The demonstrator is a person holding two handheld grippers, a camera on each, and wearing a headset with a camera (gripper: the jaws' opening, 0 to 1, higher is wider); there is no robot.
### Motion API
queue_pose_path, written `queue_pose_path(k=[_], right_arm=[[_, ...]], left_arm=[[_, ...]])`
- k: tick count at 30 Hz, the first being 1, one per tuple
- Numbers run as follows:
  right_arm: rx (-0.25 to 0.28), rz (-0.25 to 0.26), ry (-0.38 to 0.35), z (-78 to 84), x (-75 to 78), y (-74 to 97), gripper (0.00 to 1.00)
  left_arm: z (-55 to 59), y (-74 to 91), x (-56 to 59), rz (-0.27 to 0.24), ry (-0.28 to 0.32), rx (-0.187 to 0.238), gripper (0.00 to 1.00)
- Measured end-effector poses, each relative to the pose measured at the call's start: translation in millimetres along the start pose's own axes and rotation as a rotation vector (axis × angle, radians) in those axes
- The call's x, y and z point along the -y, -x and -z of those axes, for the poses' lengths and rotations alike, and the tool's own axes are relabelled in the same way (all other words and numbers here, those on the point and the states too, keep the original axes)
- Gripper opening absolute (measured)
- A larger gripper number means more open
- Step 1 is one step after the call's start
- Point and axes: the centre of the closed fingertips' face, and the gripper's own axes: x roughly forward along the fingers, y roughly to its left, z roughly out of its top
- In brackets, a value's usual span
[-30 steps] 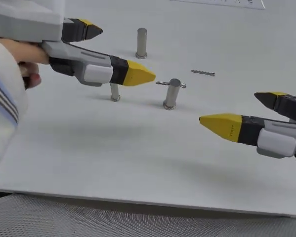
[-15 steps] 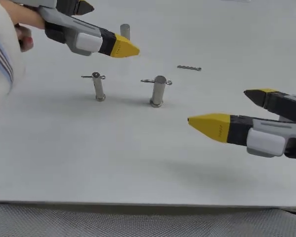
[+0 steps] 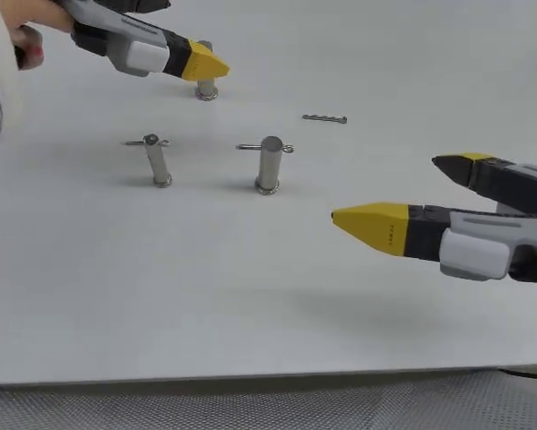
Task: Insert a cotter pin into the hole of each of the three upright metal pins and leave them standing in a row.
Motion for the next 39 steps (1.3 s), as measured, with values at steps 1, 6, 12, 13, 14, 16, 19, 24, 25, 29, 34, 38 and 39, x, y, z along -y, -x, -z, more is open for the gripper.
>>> queue_pose_path(k=[1, 6, 12, 13, 14, 16, 19, 24, 25, 29, 34, 38, 39], right_arm=[[-0.001, 0.001, -0.001, 0.4, 0.3, 0.0, 0.96], [-0.008, 0.007, -0.005, 2.9, 2.8, 0.8, 0.96], [-0.012, 0.015, -0.015, 3.8, 5.2, 2.1, 0.96], [-0.011, 0.016, -0.015, 3.5, 5.7, 2.4, 0.96], [-0.009, 0.02, -0.016, 2.9, 6.6, 2.9, 0.96], [-0.006, 0.023, -0.019, 1.9, 7.5, 3.9, 0.95], [-0.002, 0.029, -0.022, 1.0, 9.2, 5.2, 0.95], [0.002, 0.038, -0.02, 0.1, 14.0, 8.3, 0.95], [0.006, 0.04, -0.022, -0.9, 14.9, 9.4, 0.95], [0.015, 0.051, -0.024, -3.5, 19.0, 12.0, 0.95], [0.03, 0.051, -0.033, -5.0, 22.2, 12.4, 0.94], [0.038, 0.058, -0.021, -8.7, 22.3, 12.5, 0.94], [0.037, 0.058, -0.019, -9.1, 22.5, 12.6, 0.94]], left_arm=[[0.5, -2.2, -0.2, 0.006, 0.002, 0.003, 0.62], [11.1, -14.8, -4.8, 0.043, 0.013, -0.006, 0.53], [14.8, -23.5, -7.6, 0.08, 0.073, 0.015, 0.42], [14.6, -24.2, -8.0, 0.087, 0.071, 0.019, 0.4], [15.1, -25.1, -8.8, 0.086, 0.065, 0.019, 0.37], [18.3, -28.9, -6.4, 0.098, 0.047, 0.006, 0.31], [24.0, -34.7, -3.5, 0.109, 0.041, -0.01, 0.26], [31.0, -39.8, -1.7, 0.111, 0.012, -0.037, 0.23], [31.4, -40.4, -2.4, 0.109, 0.009, -0.039, 0.22], [30.7, -43.3, -7.3, 0.092, 0.01, -0.038, 0.17], [31.0, -42.7, -8.7, 0.095, 0.016, -0.044, 0.11], [31.0, -41.7, -9.8, 0.09, 0.011, -0.044, 0.1], [31.2, -41.4, -10.1, 0.079, -0.025, -0.055, 0.1]])
